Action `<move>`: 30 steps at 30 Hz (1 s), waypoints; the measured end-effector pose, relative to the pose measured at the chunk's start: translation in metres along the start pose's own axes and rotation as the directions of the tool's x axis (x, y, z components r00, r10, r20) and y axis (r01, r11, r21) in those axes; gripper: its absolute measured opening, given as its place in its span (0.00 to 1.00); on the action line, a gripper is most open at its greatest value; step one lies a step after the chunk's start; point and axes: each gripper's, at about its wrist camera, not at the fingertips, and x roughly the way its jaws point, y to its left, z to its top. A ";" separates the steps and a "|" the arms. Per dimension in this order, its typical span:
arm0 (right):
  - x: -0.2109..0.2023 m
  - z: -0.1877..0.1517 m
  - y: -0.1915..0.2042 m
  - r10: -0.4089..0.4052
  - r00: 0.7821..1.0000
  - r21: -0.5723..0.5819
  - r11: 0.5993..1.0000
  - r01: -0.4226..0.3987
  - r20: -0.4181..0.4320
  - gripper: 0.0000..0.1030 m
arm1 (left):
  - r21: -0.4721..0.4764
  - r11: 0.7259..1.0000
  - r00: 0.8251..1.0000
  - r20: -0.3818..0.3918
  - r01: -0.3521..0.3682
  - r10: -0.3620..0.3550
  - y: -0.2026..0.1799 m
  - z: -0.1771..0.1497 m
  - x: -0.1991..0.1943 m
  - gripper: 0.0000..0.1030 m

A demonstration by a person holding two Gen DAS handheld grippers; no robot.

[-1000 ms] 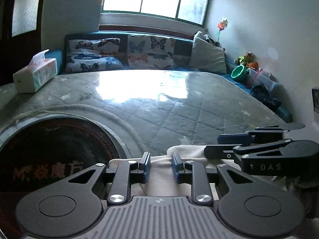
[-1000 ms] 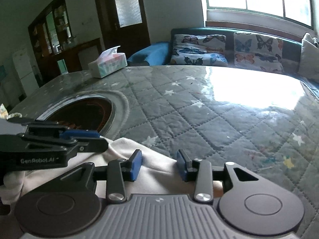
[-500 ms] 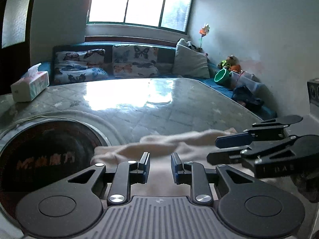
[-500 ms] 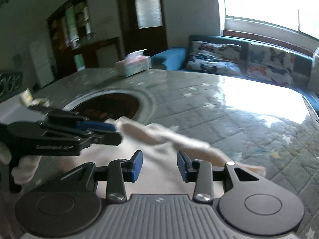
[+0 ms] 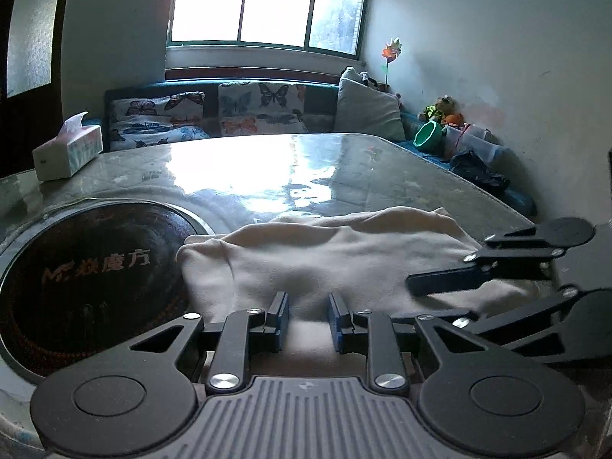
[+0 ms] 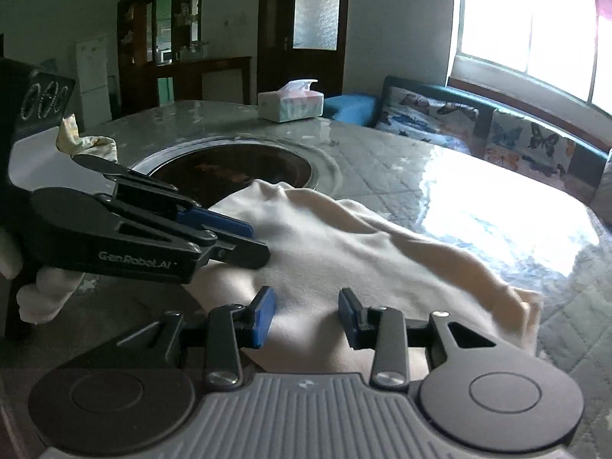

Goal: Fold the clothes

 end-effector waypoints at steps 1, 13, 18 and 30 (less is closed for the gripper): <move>-0.003 -0.002 -0.002 -0.006 1.000 0.009 1.000 0.006 0.000 0.35 | 0.000 1.000 1.000 0.000 -0.001 0.001 0.000 0.000 0.000 0.25; -0.043 -0.032 -0.036 -0.110 0.994 0.100 0.989 0.111 -0.014 0.36 | -0.003 1.000 1.000 -0.004 -0.001 0.001 -0.001 -0.001 0.001 0.25; -0.052 -0.040 -0.041 -0.123 0.992 0.087 0.988 0.125 -0.025 0.35 | 0.001 1.000 1.000 -0.006 -0.003 0.003 -0.002 -0.001 0.000 0.25; -0.042 -0.010 -0.063 -0.108 0.994 0.135 0.986 0.103 0.028 0.37 | -0.004 1.000 1.000 0.012 0.020 -0.020 -0.006 0.018 0.009 0.24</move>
